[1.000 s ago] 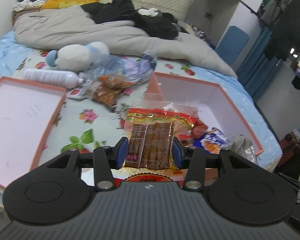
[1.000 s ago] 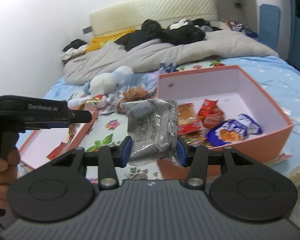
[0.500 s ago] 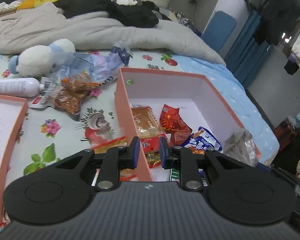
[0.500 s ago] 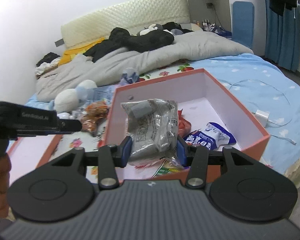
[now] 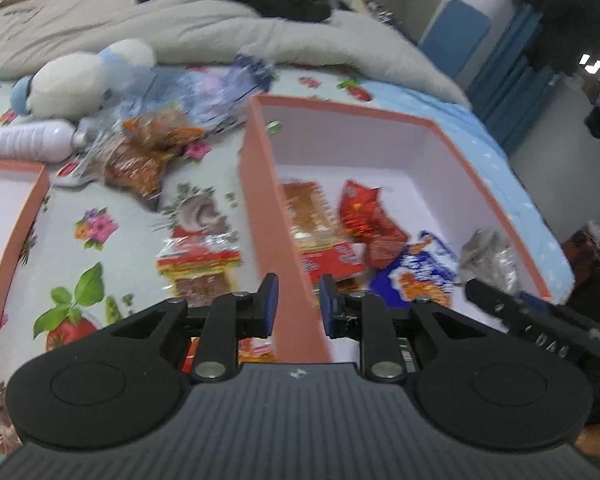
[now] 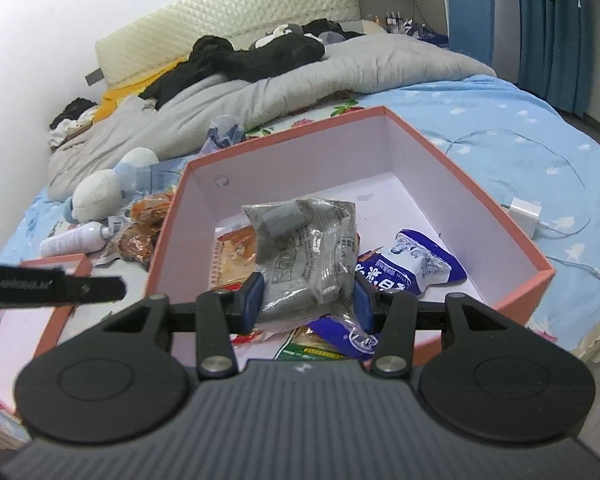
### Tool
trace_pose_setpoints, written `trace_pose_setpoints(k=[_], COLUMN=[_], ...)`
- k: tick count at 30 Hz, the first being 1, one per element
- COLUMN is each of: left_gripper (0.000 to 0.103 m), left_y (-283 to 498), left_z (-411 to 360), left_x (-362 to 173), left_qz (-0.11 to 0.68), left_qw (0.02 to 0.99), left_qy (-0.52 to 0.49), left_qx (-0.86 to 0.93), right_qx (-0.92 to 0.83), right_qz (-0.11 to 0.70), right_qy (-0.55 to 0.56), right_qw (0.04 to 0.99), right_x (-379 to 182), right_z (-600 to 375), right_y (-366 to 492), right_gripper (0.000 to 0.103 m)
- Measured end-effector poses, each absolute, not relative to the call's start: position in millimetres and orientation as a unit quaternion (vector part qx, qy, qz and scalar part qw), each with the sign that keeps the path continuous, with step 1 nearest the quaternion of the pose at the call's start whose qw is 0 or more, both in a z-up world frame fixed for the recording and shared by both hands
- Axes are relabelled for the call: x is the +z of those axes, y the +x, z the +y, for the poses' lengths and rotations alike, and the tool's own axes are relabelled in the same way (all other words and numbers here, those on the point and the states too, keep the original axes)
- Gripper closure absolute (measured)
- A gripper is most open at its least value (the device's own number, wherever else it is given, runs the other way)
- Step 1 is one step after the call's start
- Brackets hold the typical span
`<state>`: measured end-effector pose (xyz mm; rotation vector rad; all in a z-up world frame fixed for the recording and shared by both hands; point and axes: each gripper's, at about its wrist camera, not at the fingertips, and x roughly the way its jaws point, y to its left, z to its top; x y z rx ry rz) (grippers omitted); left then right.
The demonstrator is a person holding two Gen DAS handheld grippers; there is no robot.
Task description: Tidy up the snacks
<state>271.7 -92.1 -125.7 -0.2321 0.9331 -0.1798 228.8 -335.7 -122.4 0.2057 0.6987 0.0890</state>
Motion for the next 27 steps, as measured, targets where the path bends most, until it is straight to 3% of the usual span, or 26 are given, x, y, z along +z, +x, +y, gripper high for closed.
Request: trace_pose_setpoints(k=[8, 10, 11, 27], left_gripper=[0.061, 0.061, 0.06, 0.058], left_y=[279, 277, 277, 253], left_z=[-64, -62, -61, -28], left_x=[-156, -159, -161, -165], left_qz=[0.483, 0.485, 0.485, 0.484], left_qw=[0.864, 0.863, 0.862, 0.859], left_qy=[-0.128, -0.131, -0.133, -0.16], left_qx=[-0.06, -0.06, -0.06, -0.048], right_qx=[0.049, 0.056, 0.056, 0.082], right_qz=[0.362, 0.359, 0.356, 0.283], right_qy=[0.11, 0.119, 0.121, 0.168], right_qw=[0.924, 0.924, 0.925, 0.941], right_x=[-141, -140, -139, -121], right_z=[-336, -335, -335, -300], right_y=[243, 242, 240, 157], right_gripper=[0.051, 0.038, 0.026, 0.026])
